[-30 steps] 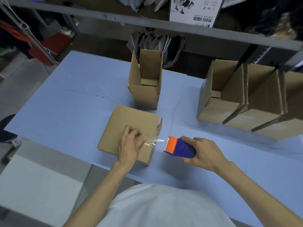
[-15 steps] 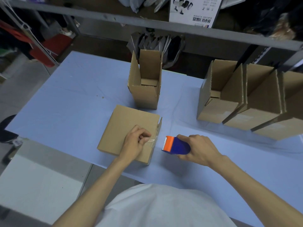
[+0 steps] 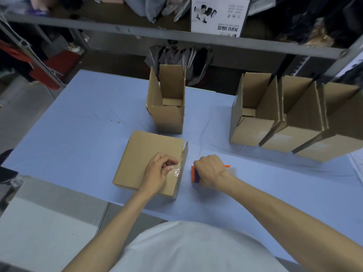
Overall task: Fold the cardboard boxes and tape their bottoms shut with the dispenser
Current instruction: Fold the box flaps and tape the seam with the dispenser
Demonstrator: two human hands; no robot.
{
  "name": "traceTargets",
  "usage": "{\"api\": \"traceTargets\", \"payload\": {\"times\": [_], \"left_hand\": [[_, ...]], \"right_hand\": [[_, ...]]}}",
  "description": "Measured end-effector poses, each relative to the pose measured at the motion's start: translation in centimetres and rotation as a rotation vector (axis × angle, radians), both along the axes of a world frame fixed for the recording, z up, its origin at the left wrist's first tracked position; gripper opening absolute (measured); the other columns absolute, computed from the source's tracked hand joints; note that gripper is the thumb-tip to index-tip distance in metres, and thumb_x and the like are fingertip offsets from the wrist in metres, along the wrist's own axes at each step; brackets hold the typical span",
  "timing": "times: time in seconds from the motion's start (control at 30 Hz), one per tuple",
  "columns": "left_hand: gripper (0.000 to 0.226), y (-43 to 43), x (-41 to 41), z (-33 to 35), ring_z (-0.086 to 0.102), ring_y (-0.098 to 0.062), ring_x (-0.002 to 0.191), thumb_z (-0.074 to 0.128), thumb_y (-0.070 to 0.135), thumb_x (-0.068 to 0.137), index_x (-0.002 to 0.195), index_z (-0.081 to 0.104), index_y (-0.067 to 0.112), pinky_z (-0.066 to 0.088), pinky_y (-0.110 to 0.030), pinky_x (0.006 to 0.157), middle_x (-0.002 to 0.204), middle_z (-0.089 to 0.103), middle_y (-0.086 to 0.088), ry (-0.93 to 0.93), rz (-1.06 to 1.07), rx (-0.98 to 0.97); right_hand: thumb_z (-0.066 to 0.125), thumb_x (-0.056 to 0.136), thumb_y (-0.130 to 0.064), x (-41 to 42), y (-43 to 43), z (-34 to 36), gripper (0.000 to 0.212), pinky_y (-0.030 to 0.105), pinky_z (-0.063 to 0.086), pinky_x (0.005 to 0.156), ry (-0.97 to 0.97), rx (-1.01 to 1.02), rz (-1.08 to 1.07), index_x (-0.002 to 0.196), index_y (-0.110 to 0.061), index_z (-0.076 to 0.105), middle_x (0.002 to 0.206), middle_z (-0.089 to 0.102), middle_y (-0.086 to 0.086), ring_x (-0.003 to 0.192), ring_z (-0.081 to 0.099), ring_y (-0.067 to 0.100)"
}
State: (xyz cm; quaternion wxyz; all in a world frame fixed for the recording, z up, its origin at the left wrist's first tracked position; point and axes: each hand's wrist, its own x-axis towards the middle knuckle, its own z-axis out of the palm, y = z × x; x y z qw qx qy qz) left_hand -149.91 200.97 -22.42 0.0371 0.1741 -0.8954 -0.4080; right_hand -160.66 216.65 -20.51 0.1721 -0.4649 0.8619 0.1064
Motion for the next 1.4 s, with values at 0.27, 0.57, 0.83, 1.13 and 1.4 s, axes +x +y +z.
{"api": "traceTargets", "payload": {"times": [0.27, 0.57, 0.83, 1.13, 1.4], "left_hand": [[0.016, 0.9, -0.7, -0.2, 0.041, -0.02, 0.097, 0.058, 0.011, 0.088, 0.097, 0.062, 0.024, 0.037, -0.032, 0.069, 0.103, 0.044, -0.001, -0.168, -0.353, -0.519], [0.02, 2.1, -1.6, 2.5, 0.062, -0.022, 0.095, 0.047, 0.012, 0.098, 0.105, 0.066, 0.016, 0.048, -0.026, 0.081, 0.102, 0.067, -0.005, -0.128, 0.217, 0.502], [0.02, 3.1, -1.1, 5.6, 0.057, -0.016, 0.085, 0.052, 0.025, 0.098, 0.1, 0.067, 0.013, 0.044, -0.026, 0.079, 0.092, 0.064, -0.005, -0.189, 0.035, 1.012], [0.028, 1.9, -1.1, 6.8, 0.06, -0.017, 0.077, 0.052, 0.027, 0.09, 0.091, 0.071, 0.007, 0.05, -0.025, 0.066, 0.086, 0.066, -0.008, -0.208, 0.17, 1.374], [0.011, 2.1, -1.1, 6.9, 0.066, -0.015, 0.072, 0.067, 0.017, 0.088, 0.082, 0.075, 0.012, 0.054, -0.023, 0.067, 0.078, 0.073, -0.007, -0.176, 0.144, 0.706]], "right_hand": [[0.065, 0.067, -0.045, -0.7, 4.9, 0.5, 0.036, 0.028, 0.031, 0.054, -0.09, -0.288, -0.284, 0.095, -0.026, 0.054, 0.074, 0.057, -0.003, 0.069, 0.056, 0.025], [0.081, 0.063, -0.049, 0.7, 9.0, 3.1, 0.073, 0.034, 0.052, 0.067, -0.217, -0.736, -0.31, 0.129, -0.03, 0.057, 0.089, 0.067, -0.005, 0.076, 0.061, 0.018], [0.085, 0.06, -0.044, 1.3, 8.4, 4.9, 0.076, 0.036, 0.054, 0.064, -0.314, -0.928, -0.257, 0.128, -0.022, 0.059, 0.095, 0.07, -0.001, 0.077, 0.063, 0.017], [0.085, 0.06, -0.043, 1.3, 8.1, 5.9, 0.078, 0.038, 0.057, 0.069, -0.395, -1.052, -0.257, 0.129, -0.024, 0.054, 0.116, 0.067, -0.002, 0.096, 0.065, 0.017], [0.087, 0.059, -0.043, 1.2, 8.2, 5.5, 0.078, 0.037, 0.055, 0.066, -0.343, -0.922, -0.22, 0.128, -0.02, 0.06, 0.101, 0.07, -0.002, 0.081, 0.065, 0.017]]}}
